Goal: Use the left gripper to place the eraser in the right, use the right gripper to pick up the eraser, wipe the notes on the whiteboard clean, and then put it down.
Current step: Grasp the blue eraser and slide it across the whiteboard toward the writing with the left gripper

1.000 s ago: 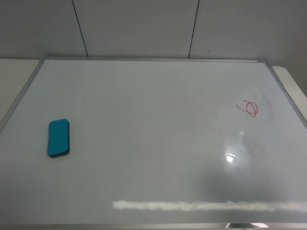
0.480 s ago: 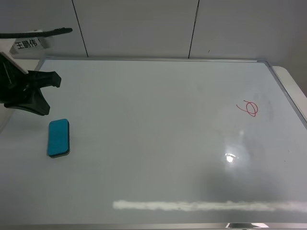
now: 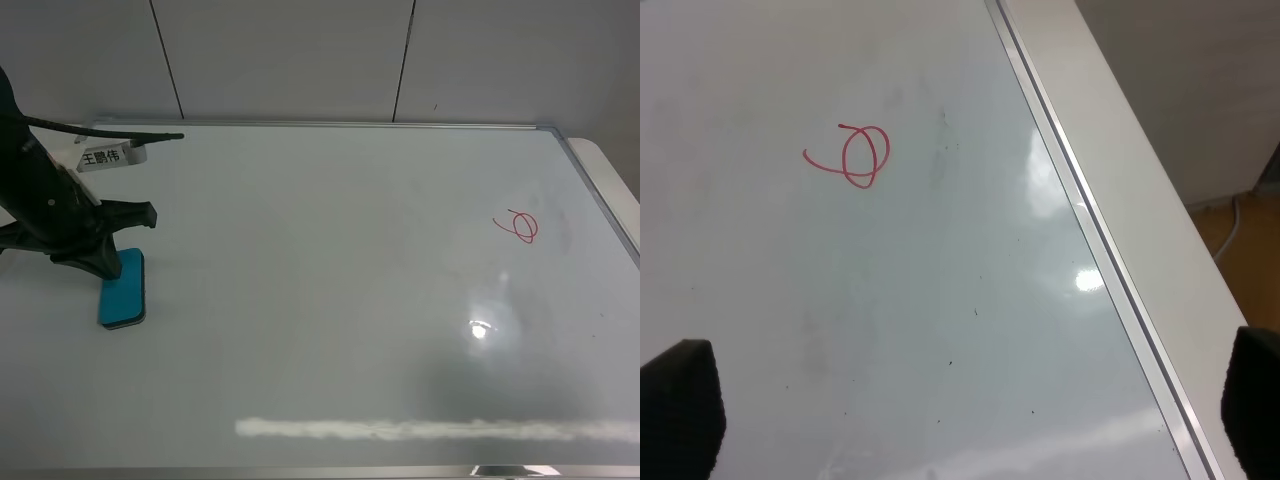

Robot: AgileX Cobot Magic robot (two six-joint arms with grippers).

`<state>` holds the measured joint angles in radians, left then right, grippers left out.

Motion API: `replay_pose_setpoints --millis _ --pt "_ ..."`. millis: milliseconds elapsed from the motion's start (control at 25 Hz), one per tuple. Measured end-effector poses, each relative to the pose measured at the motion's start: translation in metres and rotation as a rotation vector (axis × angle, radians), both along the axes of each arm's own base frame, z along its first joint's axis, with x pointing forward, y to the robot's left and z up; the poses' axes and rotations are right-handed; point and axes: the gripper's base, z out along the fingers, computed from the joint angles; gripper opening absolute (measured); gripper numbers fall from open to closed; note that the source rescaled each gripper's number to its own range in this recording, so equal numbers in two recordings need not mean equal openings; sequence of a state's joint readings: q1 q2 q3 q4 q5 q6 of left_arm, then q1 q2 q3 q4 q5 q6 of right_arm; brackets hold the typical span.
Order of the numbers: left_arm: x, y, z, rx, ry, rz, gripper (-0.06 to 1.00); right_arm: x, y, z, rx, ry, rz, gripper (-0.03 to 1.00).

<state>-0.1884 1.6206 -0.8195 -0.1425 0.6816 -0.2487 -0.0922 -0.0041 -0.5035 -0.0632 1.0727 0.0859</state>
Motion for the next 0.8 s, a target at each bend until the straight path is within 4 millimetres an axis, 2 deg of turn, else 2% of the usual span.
replay_pose_setpoints --millis 200,360,800 --pt "-0.005 0.006 -0.023 0.005 -0.026 0.055 0.00 0.000 0.000 0.000 0.000 0.000 0.000 1.00" --pt "-0.003 0.007 -0.033 0.007 -0.070 0.065 0.00 0.000 0.000 0.000 0.000 0.000 0.000 1.00" --pt "0.002 0.004 -0.057 0.023 0.004 0.073 0.00 0.000 0.000 0.000 0.000 0.000 0.000 1.00"
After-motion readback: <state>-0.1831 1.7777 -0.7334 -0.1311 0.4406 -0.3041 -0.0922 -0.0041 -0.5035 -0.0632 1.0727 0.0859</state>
